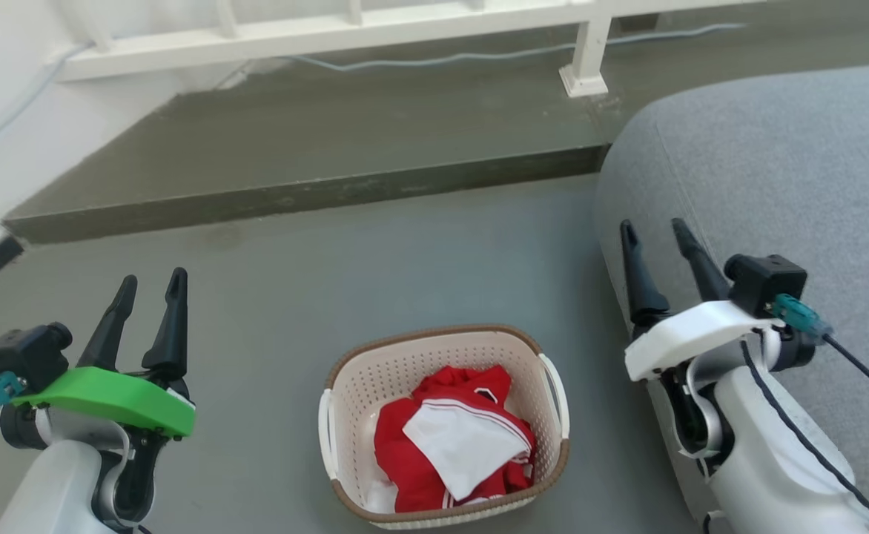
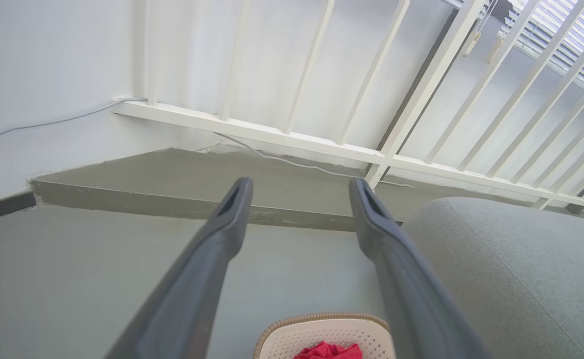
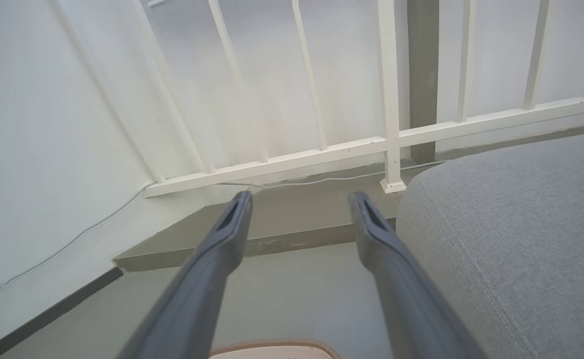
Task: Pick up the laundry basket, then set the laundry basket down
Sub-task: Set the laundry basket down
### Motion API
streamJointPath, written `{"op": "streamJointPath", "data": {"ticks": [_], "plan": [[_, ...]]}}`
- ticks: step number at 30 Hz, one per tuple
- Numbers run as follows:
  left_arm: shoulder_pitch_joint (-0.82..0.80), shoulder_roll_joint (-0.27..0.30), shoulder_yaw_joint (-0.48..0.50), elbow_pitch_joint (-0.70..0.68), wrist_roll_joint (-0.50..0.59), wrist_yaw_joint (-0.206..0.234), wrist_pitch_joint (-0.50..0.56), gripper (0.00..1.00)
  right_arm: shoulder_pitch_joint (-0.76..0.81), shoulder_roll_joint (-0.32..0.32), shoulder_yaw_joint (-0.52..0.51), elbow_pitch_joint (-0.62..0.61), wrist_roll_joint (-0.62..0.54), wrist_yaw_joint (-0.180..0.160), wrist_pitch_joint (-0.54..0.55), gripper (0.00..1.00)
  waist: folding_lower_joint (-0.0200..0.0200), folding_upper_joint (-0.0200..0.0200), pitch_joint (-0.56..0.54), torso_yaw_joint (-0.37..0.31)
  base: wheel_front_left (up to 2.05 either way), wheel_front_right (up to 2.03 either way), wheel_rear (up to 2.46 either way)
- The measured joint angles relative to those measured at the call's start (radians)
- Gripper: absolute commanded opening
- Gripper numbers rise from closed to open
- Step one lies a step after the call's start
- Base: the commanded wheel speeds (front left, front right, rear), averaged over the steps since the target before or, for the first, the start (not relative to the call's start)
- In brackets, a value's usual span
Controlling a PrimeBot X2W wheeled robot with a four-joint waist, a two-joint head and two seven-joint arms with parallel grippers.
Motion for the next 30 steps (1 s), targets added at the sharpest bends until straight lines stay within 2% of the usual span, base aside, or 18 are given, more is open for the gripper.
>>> {"op": "streamJointPath", "data": {"ticks": [10, 14, 30], "plan": [[0.097, -0.063, 0.173, -0.148, 0.146, 0.015, 0.0, 1.0, 0.052, -0.007, -0.036, -0.121, -0.102, -0.001, 0.0, 1.0, 0.0, 0.0, -0.033, 0.024, 0.0, 0.0, 0.0], [0.147, -0.086, 0.193, -0.17, 0.174, 0.015, 0.0, 1.0, 0.086, -0.012, -0.034, -0.134, -0.148, -0.001, 0.0, 1.0, 0.0, 0.0, -0.035, 0.024, 0.0, 0.0, 0.0], [0.227, -0.155, 0.261, -0.241, 0.279, 0.009, 0.0, 1.0, 0.143, 0.008, -0.071, -0.19, -0.167, -0.001, 0.0, 1.0, 0.0001, 0.0, -0.023, 0.014, 0.0, 0.0, 0.0]]}}
